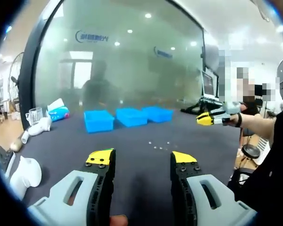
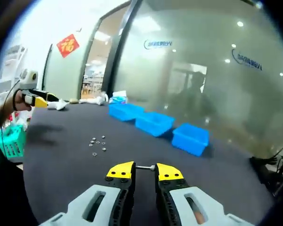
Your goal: Sort the screws, nuts, and washers into the corresponding bins
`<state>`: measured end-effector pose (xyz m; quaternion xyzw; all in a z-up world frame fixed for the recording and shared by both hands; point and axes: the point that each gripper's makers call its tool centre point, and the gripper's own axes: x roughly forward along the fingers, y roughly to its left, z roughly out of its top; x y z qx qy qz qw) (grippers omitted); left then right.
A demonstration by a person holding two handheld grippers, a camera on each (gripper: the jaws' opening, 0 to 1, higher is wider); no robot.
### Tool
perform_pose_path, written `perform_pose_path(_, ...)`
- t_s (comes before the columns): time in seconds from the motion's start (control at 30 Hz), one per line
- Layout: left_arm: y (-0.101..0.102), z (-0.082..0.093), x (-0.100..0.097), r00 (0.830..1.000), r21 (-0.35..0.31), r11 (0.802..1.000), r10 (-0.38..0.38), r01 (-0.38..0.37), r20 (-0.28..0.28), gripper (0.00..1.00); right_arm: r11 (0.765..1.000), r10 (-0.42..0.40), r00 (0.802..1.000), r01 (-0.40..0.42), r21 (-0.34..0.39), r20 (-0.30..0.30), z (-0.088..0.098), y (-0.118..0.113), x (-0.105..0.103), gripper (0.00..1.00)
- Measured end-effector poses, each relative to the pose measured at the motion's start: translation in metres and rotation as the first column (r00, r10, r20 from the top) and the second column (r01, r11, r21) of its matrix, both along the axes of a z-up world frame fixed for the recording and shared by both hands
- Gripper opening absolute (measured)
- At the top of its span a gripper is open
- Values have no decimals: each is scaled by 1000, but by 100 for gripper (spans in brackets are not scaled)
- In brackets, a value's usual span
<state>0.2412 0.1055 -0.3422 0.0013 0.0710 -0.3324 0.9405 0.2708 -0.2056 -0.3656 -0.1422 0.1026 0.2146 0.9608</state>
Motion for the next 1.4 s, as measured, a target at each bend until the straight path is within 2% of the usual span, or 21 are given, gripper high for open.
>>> perform_pose_path(0.17, 0, 1, -1, 1000, -10, 1000, 1, -1, 3, 45, 999, -35, 999, 34, 26, 41, 14, -5, 5, 13)
perform_pose_path(0.2, 1, 1, -1, 1000, -12, 1000, 3, -3, 3, 45, 998, -58, 996, 56, 29, 61, 20, -10, 9, 13)
perform_pose_path(0.37, 5, 1, -3, 1000, -21, 1000, 9, -9, 5, 45, 996, -86, 993, 85, 26, 84, 34, -14, 27, 13)
perform_pose_path(0.53, 12, -1, -4, 1000, -29, 999, 25, -25, 2, 45, 995, -96, 992, 92, 45, 88, 46, -16, 60, 13)
perform_pose_path(0.63, 13, -2, -7, 1000, -33, 999, 26, -26, 3, 45, 992, -102, 992, 97, 75, 70, 52, -20, 89, 13)
perform_pose_path(0.7, 15, -3, -7, 1000, -29, 999, 28, -28, 4, 45, 990, -113, 992, 108, 91, 53, 53, -25, 109, 13)
perform_pose_path(0.87, 20, -5, -5, 999, -39, 998, 44, -44, 2, 45, 987, -152, 988, 149, 59, 41, 54, -35, 150, 13)
perform_pose_path(1.0, 24, -5, -4, 998, -45, 997, 57, -57, 5, 45, 980, -186, 983, 185, 78, 5, 55, -44, 184, 13)
perform_pose_path(1.07, 24, -4, -5, 998, -46, 997, 57, -57, 5, 45, 978, -196, 981, 195, 69, 3, 55, -46, 200, 13)
perform_pose_path(1.13, 24, -2, -6, 998, -46, 997, 59, -58, 10, 45, 977, -214, 977, 214, 22, 1, 52, -50, 218, 13)
perform_pose_path(1.2, 25, -1, -6, 998, -46, 997, 60, -59, 12, 45, 973, -229, 973, 229, 32, -24, 47, -51, 231, 13)
perform_pose_path(1.27, 26, -1, -5, 998, -45, 997, 63, -63, 13, 45, 969, -248, 968, 249, 10, -33, 43, -54, 243, 13)
perform_pose_path(1.4, 28, -2, -3, 998, -35, 997, 69, -68, 12, 45, 963, -270, 961, 271, 6, -68, 33, -54, 258, 13)
